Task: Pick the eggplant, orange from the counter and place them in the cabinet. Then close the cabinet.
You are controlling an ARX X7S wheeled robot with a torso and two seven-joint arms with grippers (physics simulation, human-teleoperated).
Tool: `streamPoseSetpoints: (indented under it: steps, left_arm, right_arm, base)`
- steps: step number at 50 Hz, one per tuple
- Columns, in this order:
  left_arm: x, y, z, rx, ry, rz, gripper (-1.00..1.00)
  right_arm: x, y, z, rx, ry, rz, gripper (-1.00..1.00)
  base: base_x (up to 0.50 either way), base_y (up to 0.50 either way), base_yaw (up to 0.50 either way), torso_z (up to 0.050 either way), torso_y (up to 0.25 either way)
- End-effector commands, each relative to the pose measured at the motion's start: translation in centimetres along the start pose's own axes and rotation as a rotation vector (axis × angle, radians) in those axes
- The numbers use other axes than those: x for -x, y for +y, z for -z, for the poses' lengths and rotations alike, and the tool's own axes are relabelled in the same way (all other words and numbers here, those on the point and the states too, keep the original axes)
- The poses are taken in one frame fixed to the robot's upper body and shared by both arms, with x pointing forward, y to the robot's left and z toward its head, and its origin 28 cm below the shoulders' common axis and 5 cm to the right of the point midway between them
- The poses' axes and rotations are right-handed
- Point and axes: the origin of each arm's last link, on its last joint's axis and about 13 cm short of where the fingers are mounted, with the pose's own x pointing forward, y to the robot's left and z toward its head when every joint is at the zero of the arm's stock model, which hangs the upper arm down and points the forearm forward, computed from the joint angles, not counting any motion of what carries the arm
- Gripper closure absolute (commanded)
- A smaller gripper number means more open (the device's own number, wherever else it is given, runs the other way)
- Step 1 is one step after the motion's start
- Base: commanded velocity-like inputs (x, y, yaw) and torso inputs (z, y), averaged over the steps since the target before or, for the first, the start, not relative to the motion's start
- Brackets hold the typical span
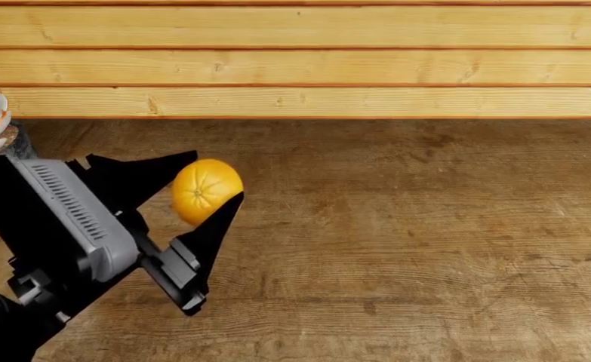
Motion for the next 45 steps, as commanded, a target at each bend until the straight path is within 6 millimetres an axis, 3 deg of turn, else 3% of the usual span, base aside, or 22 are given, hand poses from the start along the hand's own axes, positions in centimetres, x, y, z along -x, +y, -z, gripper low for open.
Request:
streamPoseSetpoints:
  steps: [1, 29, 38, 45]
  left_arm:
    - [-0.2, 0.0, -0.1, 0.008, -0.004, -0.007, 1.0]
    - [-0.4, 0.2, -0.3, -0.001, -0.005, -0.007, 1.0]
    - [-0.4, 0.2, -0.2, -0.002, -0.003, -0.007, 1.0]
    - [-0.4, 0.2, -0.4, -0.003, -0.009, -0.012, 1.0]
  right_arm:
    - [0.4, -1.4, 1.4, -0.026, 0.109, 0.074, -1.0]
    - [4.2, -1.1, 1.7, -0.005, 0.172, 0.057, -1.0]
    - [6.2, 0.3, -0.9, 0.011, 0.111, 0.005, -1.0]
    - [7.3, 0.4, -0.8, 0.006, 0.139, 0.019, -1.0]
  base:
    - [0.0, 0.0, 0.0, 0.0, 0.0]
    - [0.0, 0.0, 0.0, 0.0, 0.0]
    - [0.0, 0.0, 0.0, 0.0, 0.0]
    - [0.0, 0.0, 0.0, 0.0, 0.0]
